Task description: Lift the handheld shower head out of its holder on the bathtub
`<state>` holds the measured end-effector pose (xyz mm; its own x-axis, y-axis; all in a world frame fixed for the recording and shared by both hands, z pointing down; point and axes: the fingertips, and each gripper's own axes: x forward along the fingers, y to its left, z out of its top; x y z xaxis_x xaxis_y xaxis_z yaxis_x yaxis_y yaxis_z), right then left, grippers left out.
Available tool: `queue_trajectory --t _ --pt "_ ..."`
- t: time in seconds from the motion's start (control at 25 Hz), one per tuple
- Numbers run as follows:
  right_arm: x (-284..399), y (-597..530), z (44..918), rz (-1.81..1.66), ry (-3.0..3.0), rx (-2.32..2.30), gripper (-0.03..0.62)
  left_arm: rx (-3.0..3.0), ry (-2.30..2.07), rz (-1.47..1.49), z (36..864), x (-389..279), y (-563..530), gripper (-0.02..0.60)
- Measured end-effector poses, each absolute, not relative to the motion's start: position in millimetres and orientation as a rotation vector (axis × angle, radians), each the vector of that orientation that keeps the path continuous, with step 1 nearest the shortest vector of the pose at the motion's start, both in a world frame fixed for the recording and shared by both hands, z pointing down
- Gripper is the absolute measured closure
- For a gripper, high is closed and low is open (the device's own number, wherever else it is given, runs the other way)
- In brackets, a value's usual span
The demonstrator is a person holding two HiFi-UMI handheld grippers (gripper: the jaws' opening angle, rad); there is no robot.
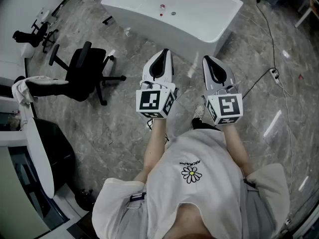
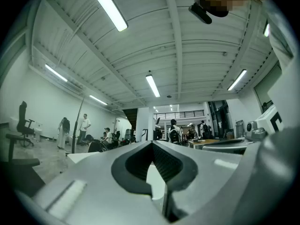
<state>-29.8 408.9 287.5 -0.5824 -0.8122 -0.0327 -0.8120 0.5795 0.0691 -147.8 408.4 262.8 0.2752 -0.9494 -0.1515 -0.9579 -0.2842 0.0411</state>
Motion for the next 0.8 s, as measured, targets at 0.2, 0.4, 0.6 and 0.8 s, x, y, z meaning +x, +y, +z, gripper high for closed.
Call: queue_trajectory --t 0.2,0.4,0.6,0.8 --pt "-33.3 403.8 288.0 -0.103 -2.796 1.425 0.572 -2.462 1.856 0.273 258.2 -155.9 398.4 0.581" --pt "-31.2 389.0 283.1 -0.068 -2.830 1.440 0.572 -2.464 1.817 0.262 251.0 -152.0 385.5 0.581" --pt "-26.5 370.2 278.4 -0.035 -2.870 1.463 0.571 -2.490 1.812 0.257 253.2 -150.9 361.8 0.581" --pt "-5.5 339.7 280.7 -0.008 -2.855 1.517 0.571 -2.529 1.752 0.221 253.8 -126.4 328.0 0.581"
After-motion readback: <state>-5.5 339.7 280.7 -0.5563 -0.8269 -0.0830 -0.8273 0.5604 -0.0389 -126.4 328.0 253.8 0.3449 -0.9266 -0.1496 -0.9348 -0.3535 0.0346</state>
